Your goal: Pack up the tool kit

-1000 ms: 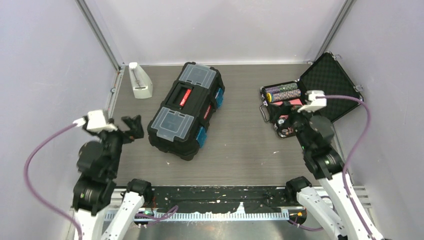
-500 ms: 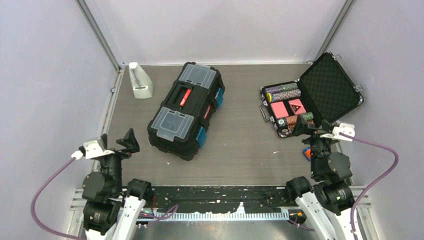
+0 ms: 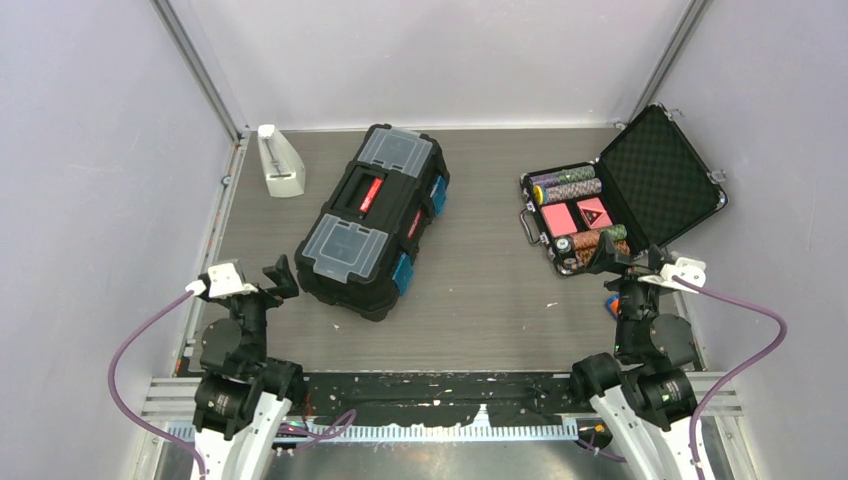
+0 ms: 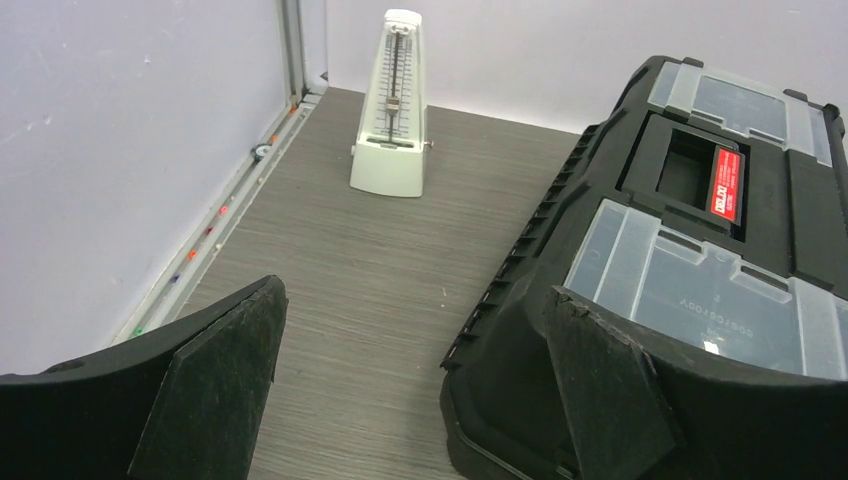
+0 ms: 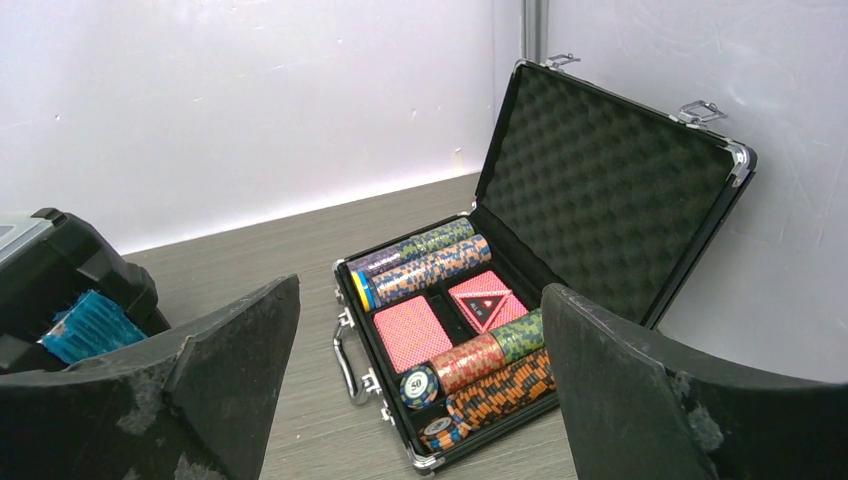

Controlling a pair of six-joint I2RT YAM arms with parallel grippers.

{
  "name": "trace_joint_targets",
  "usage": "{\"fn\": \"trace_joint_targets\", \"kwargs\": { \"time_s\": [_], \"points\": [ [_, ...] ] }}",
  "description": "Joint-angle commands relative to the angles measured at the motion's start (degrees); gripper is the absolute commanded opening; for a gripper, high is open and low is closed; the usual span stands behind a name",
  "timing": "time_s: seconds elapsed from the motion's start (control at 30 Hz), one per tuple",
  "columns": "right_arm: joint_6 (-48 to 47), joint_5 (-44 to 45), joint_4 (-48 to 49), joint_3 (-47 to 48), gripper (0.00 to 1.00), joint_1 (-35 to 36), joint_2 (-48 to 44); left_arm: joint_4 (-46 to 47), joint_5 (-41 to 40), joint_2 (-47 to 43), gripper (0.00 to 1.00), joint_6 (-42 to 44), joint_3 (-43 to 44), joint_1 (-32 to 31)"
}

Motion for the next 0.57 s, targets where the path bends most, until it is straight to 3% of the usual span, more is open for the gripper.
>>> {"fn": "trace_joint_targets", "kwargs": {
  "time_s": [0.0,0.53],
  "points": [
    [-2.3,1.1,5.0,-0.9,0.95,-0.2,0.1,4.5,0.2,-13.3,1.0,2.4,0.3,0.2],
    [-4.0,0.3,7.4,-2.6,0.95,0.3,-0.8,4.9,7.1,-9.8,1.0,0.5,0.4,5.5]
  ]
}}
